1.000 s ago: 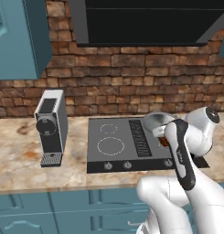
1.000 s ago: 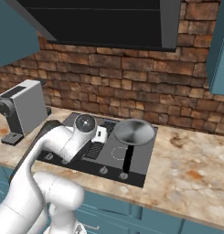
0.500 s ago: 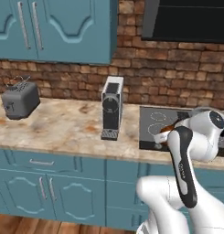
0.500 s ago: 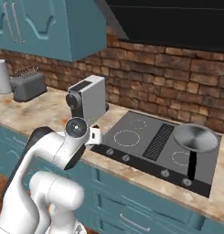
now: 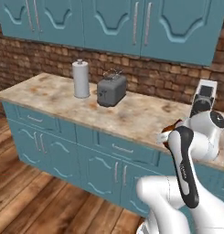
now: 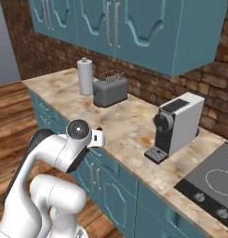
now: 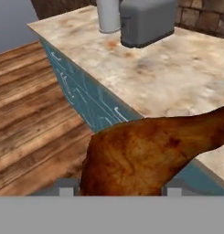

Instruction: Take the chicken drumsticks from the pan and place one on each plate on the dining counter.

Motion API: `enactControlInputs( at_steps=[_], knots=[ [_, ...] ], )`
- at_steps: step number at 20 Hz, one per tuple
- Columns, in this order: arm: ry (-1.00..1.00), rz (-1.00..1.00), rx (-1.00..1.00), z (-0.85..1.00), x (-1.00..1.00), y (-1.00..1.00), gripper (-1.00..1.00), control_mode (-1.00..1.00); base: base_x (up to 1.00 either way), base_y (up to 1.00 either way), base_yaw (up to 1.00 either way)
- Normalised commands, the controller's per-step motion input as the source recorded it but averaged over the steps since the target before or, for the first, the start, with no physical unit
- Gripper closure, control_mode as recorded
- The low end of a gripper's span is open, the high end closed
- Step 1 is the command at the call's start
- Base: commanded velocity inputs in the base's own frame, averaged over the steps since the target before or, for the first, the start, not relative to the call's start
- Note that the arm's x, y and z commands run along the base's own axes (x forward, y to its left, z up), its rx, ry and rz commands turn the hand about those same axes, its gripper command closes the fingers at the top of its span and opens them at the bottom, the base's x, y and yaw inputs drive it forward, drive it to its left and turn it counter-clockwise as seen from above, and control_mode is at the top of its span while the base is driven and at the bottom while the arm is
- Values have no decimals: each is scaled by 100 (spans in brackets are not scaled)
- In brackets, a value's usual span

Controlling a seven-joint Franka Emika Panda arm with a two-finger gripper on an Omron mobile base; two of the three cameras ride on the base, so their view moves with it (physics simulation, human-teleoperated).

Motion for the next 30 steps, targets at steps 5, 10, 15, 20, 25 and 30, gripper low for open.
enactControlInputs(
  at_steps=[5, 10, 15, 20, 25, 30],
  knots=[
    [0, 0, 0, 0, 0, 0, 100, 100, 16, 64, 59],
    [0, 0, 0, 0, 0, 0, 100, 100, 84, 60, 41],
    [0, 0, 0, 0, 0, 0, 100, 100, 100, 63, 23],
    [0, 0, 0, 0, 0, 0, 100, 100, 100, 85, 32],
    [0, 0, 0, 0, 0, 0, 100, 100, 87, 76, 50],
    [0, 0, 0, 0, 0, 0, 100, 100, 65, 45, 68]
  ],
)
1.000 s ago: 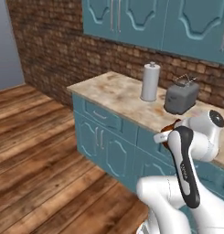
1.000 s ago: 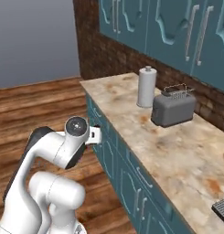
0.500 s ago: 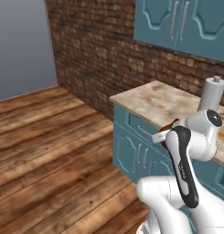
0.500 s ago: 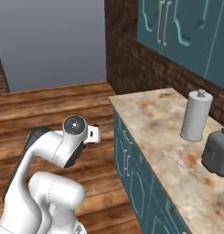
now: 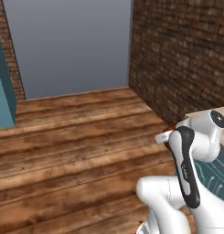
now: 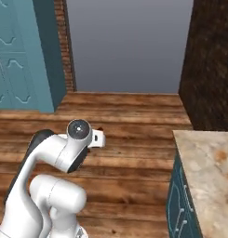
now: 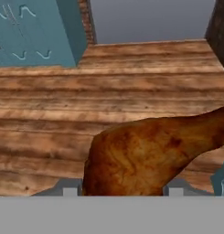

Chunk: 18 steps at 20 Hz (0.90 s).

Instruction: Take the chicken drumsticks from the pan and place one on each plate on the dining counter.

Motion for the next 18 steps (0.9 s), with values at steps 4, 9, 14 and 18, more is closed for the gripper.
enactControlInputs(
  at_steps=[4, 9, 14, 18],
  knots=[
    [0, 0, 0, 0, 0, 0, 100, 100, 67, 53, 59],
    [0, 0, 0, 0, 0, 0, 100, 100, 89, 53, 47],
    [0, 0, 0, 0, 0, 0, 100, 100, 100, 23, 35],
    [0, 0, 0, 0, 0, 0, 100, 100, 100, 11, 38]
  ],
)
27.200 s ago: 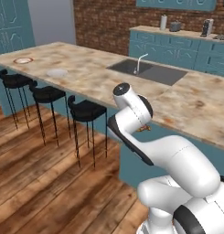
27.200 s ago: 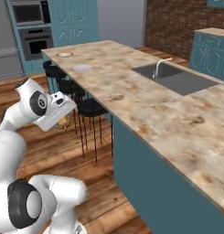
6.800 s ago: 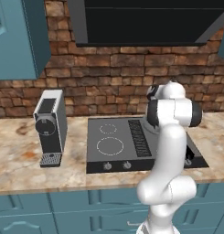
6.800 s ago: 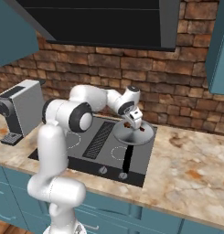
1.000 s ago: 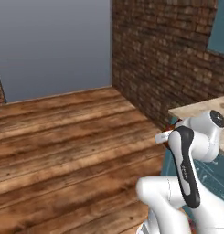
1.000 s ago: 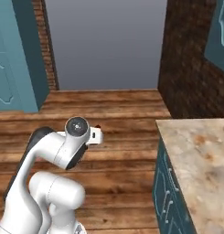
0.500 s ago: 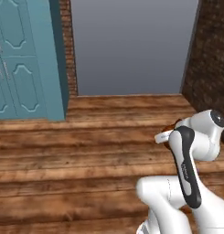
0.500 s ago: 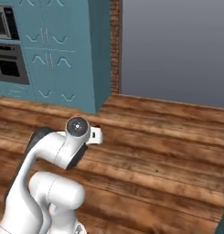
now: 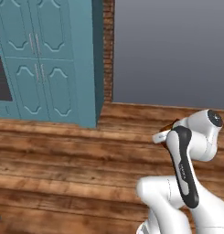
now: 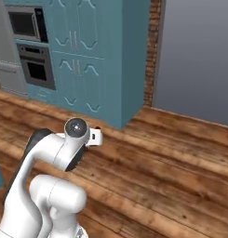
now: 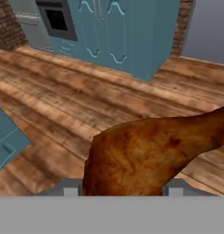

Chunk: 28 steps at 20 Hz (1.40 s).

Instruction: Take the chicken drumsticks from the pan and place one on each plate on the dining counter.

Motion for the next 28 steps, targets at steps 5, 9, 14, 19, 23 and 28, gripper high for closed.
enactControlInputs(
  at_steps=[5, 9, 14, 19, 23, 28],
  knots=[
    [0, 0, 0, 0, 0, 0, 100, 100, 100, 4, 50],
    [0, 0, 0, 0, 0, 0, 100, 100, 100, 0, 57],
    [0, 0, 0, 0, 0, 0, 100, 100, 100, 0, 57],
    [0, 0, 0, 0, 0, 0, 100, 100, 100, 0, 38],
    [0, 0, 0, 0, 0, 0, 100, 100, 100, 0, 42],
    [0, 0, 0, 0, 0, 0, 100, 100, 100, 0, 34]
  ],
)
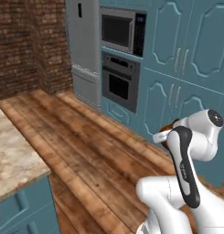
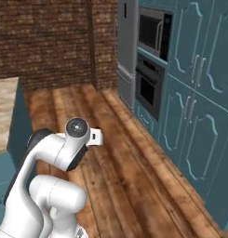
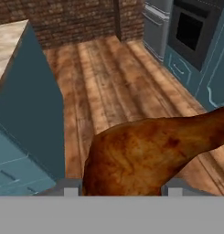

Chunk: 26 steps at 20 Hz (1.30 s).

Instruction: Take the chicken drumsticks from the pan and place one on each plate on the dining counter.

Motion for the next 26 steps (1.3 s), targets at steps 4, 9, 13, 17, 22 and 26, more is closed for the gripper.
enactControlInputs(
  at_steps=[4, 9, 13, 17, 22, 26],
  knots=[
    [0, 0, 0, 0, 0, 0, 100, 100, 100, 0, 32],
    [0, 0, 0, 0, 0, 0, 100, 100, 100, 0, 29],
    [0, 0, 0, 0, 0, 0, 100, 100, 100, 0, 29],
    [0, 0, 0, 0, 0, 0, 100, 100, 100, 0, 27],
    [0, 0, 0, 0, 0, 0, 100, 100, 100, -15, 29],
    [0, 0, 0, 0, 0, 0, 100, 100, 100, -31, 35]
  ],
)
